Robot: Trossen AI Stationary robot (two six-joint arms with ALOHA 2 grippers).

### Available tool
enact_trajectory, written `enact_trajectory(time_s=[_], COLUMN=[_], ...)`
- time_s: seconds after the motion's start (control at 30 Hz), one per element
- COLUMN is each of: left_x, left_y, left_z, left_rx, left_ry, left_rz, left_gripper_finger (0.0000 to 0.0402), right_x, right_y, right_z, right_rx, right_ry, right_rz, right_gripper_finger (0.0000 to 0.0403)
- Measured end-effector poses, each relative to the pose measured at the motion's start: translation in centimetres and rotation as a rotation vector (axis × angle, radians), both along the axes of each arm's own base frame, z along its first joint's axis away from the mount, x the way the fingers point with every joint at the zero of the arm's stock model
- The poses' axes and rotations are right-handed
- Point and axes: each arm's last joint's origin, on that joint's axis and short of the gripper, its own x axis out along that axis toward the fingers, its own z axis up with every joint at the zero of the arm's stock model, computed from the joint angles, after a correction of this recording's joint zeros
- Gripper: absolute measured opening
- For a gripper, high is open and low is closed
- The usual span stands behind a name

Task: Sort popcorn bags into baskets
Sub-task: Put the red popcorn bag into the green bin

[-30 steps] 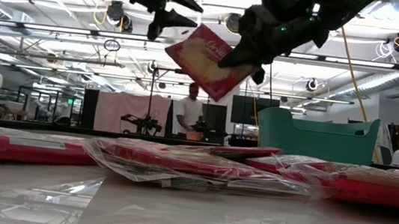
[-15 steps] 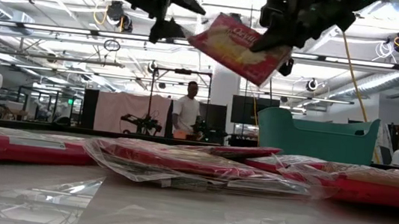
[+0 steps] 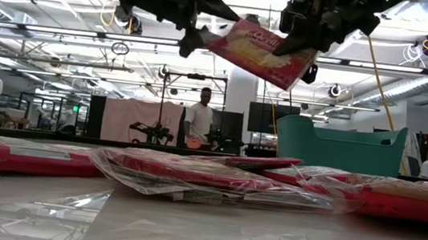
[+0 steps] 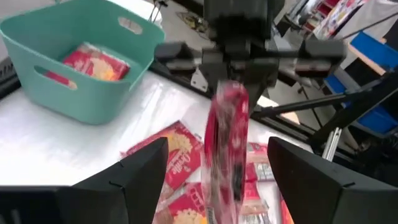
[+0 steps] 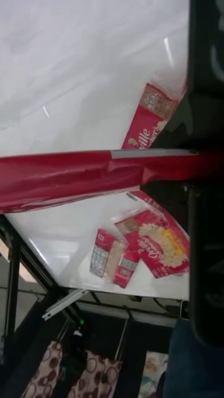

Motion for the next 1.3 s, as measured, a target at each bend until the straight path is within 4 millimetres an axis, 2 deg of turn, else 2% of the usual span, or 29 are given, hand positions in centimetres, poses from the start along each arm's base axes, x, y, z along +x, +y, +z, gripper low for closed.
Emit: enact_trajectory(time_s=[0.13,0.23,0.37,0.6,0.63,0.97,1.07,1.23,1.3], left_x=[0.3,0.4,0.3,0.1,0.0,-0.3,-0.1,0.1,0.1], left_y=[0.1,0.1,0.3,1.0,1.1,1.9,1.6,1.3,1.3], left_z=[-0.3,-0.2,-0.2,-0.2,-0.2,0.0,-0.1,-0.1,-0.1], left_rx=[0.043,0.088,0.119,0.111,0.108,0.054,0.073,0.112,0.122], left_ry=[-0.010,-0.023,-0.025,-0.024,-0.024,-0.044,-0.042,-0.033,-0.034], left_rz=[-0.012,-0.022,-0.028,-0.021,-0.017,-0.015,-0.007,0.052,0.051], left_gripper_finger=[0.0273,0.0242,0.0173,0.0022,0.0012,0.0027,0.0059,0.0137,0.0148], right_x=[-0.1,-0.1,-0.2,-0.1,-0.2,-0.5,-0.4,-0.3,-0.3], right_y=[-0.2,-0.3,-0.3,-0.5,-0.6,-1.5,-1.6,-1.6,-1.6], right_z=[0.1,0.1,0.1,0.1,0.1,0.1,0.3,0.4,0.4], right_rx=[0.013,0.023,0.010,-0.025,-0.024,-0.016,-0.038,-0.054,-0.057], right_ry=[-0.008,-0.013,-0.017,-0.018,-0.020,-0.022,-0.046,-0.062,-0.066], right_rz=[0.008,0.018,0.022,0.003,0.001,-0.035,-0.026,-0.021,-0.021], right_gripper_finger=[0.0014,0.0014,0.0013,0.0013,0.0013,0.0018,0.0014,0.0015,0.0015])
